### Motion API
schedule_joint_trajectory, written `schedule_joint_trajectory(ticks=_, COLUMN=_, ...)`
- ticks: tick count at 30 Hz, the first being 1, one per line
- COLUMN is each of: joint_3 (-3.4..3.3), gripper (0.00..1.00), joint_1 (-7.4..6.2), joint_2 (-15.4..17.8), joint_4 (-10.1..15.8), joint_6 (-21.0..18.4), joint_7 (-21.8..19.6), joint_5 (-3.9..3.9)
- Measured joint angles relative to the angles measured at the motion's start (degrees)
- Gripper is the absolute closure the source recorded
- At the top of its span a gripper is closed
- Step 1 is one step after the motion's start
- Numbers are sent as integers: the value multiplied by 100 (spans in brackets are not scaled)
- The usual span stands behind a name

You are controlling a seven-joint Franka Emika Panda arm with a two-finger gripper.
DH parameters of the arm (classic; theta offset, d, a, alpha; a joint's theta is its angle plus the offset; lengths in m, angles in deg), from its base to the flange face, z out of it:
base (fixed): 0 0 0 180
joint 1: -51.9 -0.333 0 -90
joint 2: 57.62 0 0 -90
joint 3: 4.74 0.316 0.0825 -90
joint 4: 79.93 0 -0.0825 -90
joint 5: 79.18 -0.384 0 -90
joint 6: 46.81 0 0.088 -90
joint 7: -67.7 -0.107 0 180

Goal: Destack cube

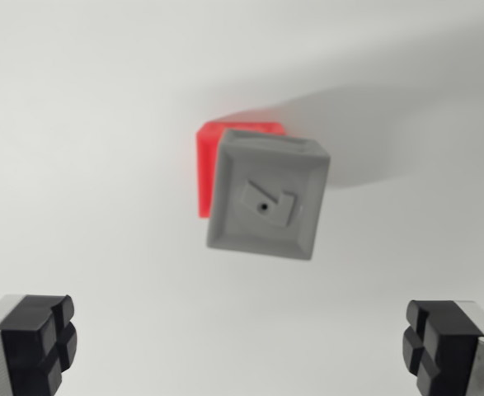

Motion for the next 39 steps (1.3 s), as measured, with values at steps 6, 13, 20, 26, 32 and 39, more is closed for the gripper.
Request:
schedule_joint_trajectory(ticks=6, joint_3=12, gripper=0, joint_1=-6, joint_2=-360, joint_4=69, joint_6=384, joint_7=85, joint_5=-107)
schedule_joint_trajectory(ticks=13, joint_3=34, gripper=0, joint_1=-5, joint_2=-745, joint_4=113, joint_6=812, joint_7=208, joint_5=-284)
schedule_joint_trajectory(ticks=20, joint_3=77, gripper=0, joint_1=-1, joint_2=-1133, joint_4=125, joint_6=1195, joint_7=346, joint_5=-481)
schedule_joint_trajectory(ticks=26, joint_3=122, gripper=0, joint_1=17, joint_2=-1407, joint_4=122, joint_6=1459, joint_7=459, joint_5=-635)
schedule_joint_trajectory(ticks=32, joint_3=176, gripper=0, joint_1=45, joint_2=-1633, joint_4=104, joint_6=1659, joint_7=553, joint_5=-760)
schedule_joint_trajectory(ticks=39, joint_3=232, gripper=0, joint_1=82, joint_2=-1804, joint_4=76, joint_6=1806, joint_7=619, joint_5=-849)
